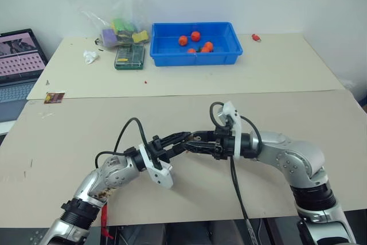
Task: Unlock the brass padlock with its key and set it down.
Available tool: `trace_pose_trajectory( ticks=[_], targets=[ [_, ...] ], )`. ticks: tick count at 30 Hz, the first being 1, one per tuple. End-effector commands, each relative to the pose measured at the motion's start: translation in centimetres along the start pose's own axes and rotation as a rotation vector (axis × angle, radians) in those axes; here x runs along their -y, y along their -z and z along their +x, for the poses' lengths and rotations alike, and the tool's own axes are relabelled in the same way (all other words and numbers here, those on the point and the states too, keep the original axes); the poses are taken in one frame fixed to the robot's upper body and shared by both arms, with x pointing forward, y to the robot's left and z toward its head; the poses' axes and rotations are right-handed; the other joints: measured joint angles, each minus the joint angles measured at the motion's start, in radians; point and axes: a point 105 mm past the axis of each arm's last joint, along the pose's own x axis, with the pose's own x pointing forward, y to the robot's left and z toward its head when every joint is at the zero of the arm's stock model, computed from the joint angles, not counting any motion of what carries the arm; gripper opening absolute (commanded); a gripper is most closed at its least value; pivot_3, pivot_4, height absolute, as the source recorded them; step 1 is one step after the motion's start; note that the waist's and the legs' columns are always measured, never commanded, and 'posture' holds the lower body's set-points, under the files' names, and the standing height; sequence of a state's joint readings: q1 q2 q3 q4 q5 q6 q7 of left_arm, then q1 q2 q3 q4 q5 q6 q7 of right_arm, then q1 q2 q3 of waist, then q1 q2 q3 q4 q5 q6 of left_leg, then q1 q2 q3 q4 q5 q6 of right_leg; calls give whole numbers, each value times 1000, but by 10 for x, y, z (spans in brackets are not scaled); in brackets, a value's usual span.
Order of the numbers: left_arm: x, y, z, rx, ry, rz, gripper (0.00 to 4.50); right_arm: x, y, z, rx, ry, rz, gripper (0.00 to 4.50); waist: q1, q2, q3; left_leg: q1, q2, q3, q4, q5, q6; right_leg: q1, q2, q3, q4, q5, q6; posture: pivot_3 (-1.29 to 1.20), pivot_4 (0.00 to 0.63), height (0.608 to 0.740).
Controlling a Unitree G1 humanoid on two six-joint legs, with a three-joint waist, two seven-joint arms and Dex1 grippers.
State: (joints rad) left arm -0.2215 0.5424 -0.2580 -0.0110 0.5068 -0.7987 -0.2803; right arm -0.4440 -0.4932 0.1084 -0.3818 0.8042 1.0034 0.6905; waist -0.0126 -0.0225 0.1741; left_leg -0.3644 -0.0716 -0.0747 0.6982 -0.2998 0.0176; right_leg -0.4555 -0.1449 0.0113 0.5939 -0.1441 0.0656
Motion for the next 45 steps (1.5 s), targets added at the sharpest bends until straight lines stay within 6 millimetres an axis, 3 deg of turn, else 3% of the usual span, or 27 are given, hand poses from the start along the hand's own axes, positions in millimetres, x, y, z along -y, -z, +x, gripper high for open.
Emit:
trace_pose_trajectory(
  ticks=[1, 3, 12, 13, 14, 15, 16, 22, 23, 30, 35, 39, 42, 45],
  targets=[
    [-9, -6, 3, 27, -37, 6, 808, -10, -11, 0, 28, -44, -36, 1001, 0, 0, 0, 0, 0, 0, 0, 0, 0, 0, 0, 0, 0, 0, 0, 0, 150, 740],
    [-9, -6, 3, 27, -37, 5, 808, -11, -10, 0, 26, -49, -34, 294, 0, 0, 0, 0, 0, 0, 0, 0, 0, 0, 0, 0, 0, 0, 0, 0, 150, 740],
    [-5, 4, 1, -19, -27, -67, 808, -12, -10, 0, 17, -54, -48, 223, 0, 0, 0, 0, 0, 0, 0, 0, 0, 0, 0, 0, 0, 0, 0, 0, 150, 740],
    [-8, 4, 0, -17, -46, -81, 1308, -12, -11, 0, 16, -53, -49, 209, 0, 0, 0, 0, 0, 0, 0, 0, 0, 0, 0, 0, 0, 0, 0, 0, 150, 740],
    [-11, 4, -1, -7, -59, -114, 1308, -12, -11, 1, 17, -50, -49, 209, -1, 0, 0, 0, 0, 0, 0, 0, 0, 0, 0, 0, 0, 0, 0, 0, 150, 740],
    [-10, 3, -1, -3, -53, -127, 1890, -12, -11, 1, 16, -50, -50, 209, -1, 0, 0, 0, 0, 0, 0, 0, 0, 0, 0, 0, 0, 0, 0, 0, 150, 740],
    [-10, 3, -2, -2, -49, -129, 2031, -12, -11, 0, 16, -50, -50, 209, -1, 0, 0, 0, 0, 0, 0, 0, 0, 0, 0, 0, 0, 0, 0, 0, 150, 740],
    [-11, 11, -10, -28, -36, -120, 4349, -9, -12, 0, 21, -41, -53, 209, -1, 0, 0, 0, 0, 0, 0, 0, 0, 0, 0, 0, 0, 0, 0, 0, 150, 740],
    [-11, 13, -12, -36, -34, -119, 4477, -8, -13, -1, 22, -38, -54, 209, -1, 0, 0, 0, 0, 0, 0, 0, 0, 0, 0, 0, 0, 0, 0, 0, 150, 740],
    [4, 34, -28, -143, 34, -176, 4477, -3, -19, -7, 34, -22, -67, 209, -1, 0, 0, 0, 0, 0, 0, 0, 0, 0, 0, 0, 0, 0, 0, 0, 150, 740],
    [-5, 50, -24, -208, -70, -472, 4477, -6, -26, -16, 44, -41, -84, 209, 0, 0, 0, 0, 0, 0, 0, 0, 0, 0, 0, 0, 0, 0, 0, 0, 150, 740],
    [-14, 58, -14, -207, -142, -917, 3379, -11, -26, -25, 22, -72, -105, 209, -1, 0, 0, 0, 0, -1, 1, 0, 0, 0, 0, 0, 0, 0, 0, 0, 150, 740],
    [-15, 50, -5, -158, -55, -1213, 2221, -11, -26, -28, 11, -79, -129, 209, -3, 0, 0, 0, 0, -1, 1, 0, 0, 0, 0, 0, 1, 0, 0, 0, 150, 740],
    [-23, 41, 0, -113, -7, -1361, 1133, -12, -27, -29, 10, -92, -137, 209, -9, 0, 0, 0, 0, -1, 1, 0, 0, 0, 1, 0, 1, 0, 0, 0, 150, 740]
  ],
)
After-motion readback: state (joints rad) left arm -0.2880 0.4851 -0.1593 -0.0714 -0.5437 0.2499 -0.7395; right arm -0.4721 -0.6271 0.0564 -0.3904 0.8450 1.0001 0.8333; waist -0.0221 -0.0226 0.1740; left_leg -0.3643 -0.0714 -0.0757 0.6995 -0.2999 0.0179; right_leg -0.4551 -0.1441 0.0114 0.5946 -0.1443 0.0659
